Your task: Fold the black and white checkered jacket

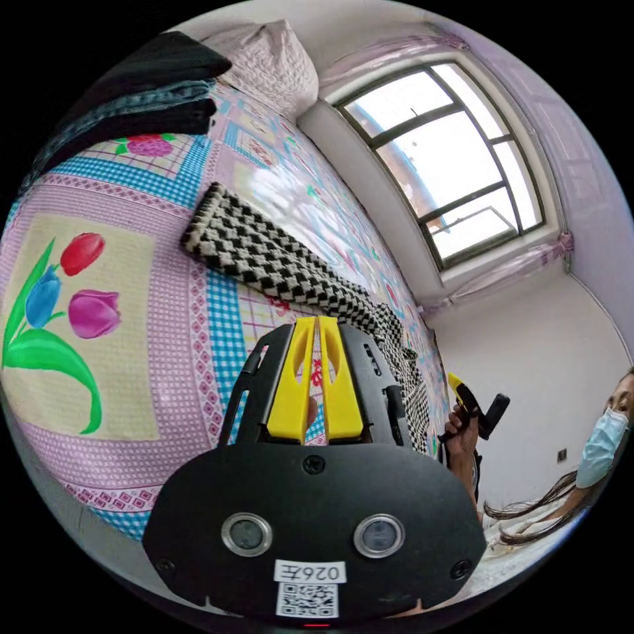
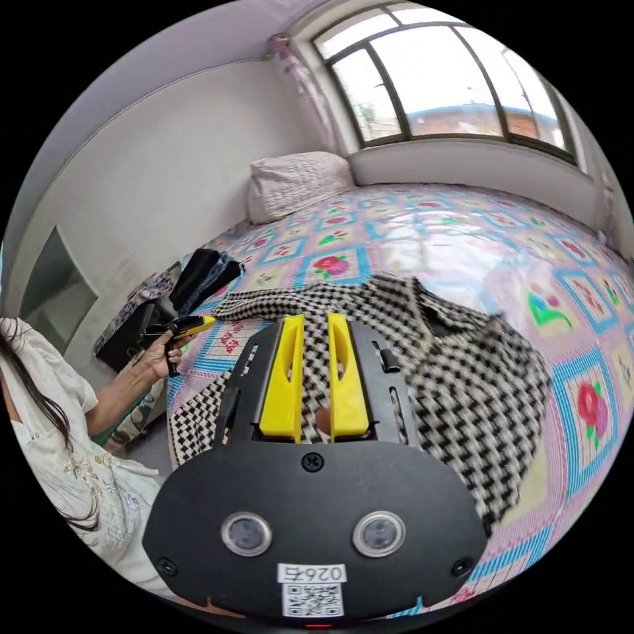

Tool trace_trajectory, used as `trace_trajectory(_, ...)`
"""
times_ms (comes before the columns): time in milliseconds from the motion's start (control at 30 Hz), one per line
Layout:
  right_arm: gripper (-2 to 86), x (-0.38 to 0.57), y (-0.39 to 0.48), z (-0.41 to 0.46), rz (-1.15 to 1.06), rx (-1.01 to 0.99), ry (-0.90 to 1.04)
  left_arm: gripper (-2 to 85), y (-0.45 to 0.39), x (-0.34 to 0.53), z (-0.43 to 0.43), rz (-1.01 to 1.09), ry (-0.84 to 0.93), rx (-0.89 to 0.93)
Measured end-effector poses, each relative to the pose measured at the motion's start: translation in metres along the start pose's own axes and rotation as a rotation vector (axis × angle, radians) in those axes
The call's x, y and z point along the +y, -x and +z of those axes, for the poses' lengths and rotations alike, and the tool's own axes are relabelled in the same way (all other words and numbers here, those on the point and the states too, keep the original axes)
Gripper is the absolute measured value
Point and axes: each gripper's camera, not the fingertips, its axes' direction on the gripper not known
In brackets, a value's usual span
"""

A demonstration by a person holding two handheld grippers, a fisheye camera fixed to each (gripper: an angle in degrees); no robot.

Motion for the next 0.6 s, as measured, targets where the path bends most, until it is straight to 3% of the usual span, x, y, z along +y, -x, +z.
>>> trace_trajectory(100, 4.9, -0.046, 0.041, 0.071, -0.121, -0.077, 0.052, 12.0, 0.027, -0.01, -0.037, -0.074, -0.085, -0.063)
trace_trajectory(233, 4.8, -0.106, 0.107, 0.183, -0.27, -0.211, 0.163, 16.4, 0.05, -0.028, -0.059, -0.099, -0.073, -0.055)
trace_trajectory(467, 5.8, -0.164, 0.204, 0.348, -0.488, -0.3, 0.402, 18.1, 0.063, -0.05, -0.065, -0.06, -0.033, -0.025)
trace_trajectory(600, 6.8, -0.176, 0.238, 0.397, -0.598, -0.314, 0.506, 17.6, 0.058, -0.05, -0.069, -0.009, -0.021, -0.059)
